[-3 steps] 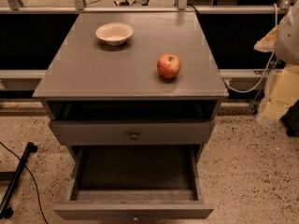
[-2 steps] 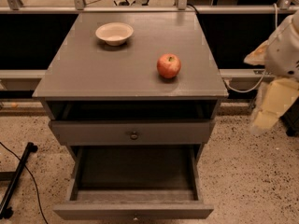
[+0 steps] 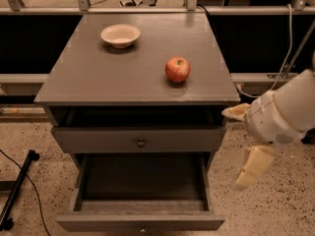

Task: Close middle drawer

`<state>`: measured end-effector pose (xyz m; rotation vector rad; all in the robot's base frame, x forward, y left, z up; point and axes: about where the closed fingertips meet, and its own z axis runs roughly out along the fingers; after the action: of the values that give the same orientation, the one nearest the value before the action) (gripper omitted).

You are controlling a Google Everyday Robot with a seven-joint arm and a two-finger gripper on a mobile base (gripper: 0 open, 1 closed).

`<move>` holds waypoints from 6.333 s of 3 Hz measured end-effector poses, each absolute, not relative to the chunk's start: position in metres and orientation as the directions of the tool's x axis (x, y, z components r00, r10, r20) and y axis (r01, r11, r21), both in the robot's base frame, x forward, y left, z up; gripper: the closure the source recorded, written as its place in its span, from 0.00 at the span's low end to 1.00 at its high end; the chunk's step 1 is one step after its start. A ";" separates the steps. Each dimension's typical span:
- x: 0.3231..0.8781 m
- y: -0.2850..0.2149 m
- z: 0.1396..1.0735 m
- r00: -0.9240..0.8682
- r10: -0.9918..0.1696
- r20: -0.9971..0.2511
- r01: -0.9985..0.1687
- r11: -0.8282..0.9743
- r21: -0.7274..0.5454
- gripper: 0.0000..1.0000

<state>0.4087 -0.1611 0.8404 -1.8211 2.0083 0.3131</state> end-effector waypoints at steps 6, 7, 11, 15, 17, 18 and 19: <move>0.408 -0.133 0.663 -0.015 -0.862 -0.506 -0.998 0.040 -0.040 0.17; 0.389 -0.124 0.620 -0.039 -0.847 -0.530 -0.999 0.026 0.032 0.48; 0.370 -0.109 0.568 0.057 -0.843 -0.535 -0.998 -0.052 -0.024 1.00; 0.344 -0.120 0.437 0.125 -0.785 -0.607 -0.982 -0.185 0.037 1.00; 0.327 -0.128 0.409 0.077 -0.702 -0.708 -0.988 -0.151 0.043 1.00; 0.329 -0.125 0.405 0.102 -0.695 -0.712 -0.992 -0.126 -0.018 1.00; 0.335 -0.111 0.397 0.166 -0.743 -0.648 -0.986 -0.131 -0.102 1.00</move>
Offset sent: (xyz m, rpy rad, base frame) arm -0.0014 0.0091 -0.0409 0.0484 -0.0333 -0.0182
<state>0.3353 -0.1108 0.3972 -1.9351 1.6316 0.6198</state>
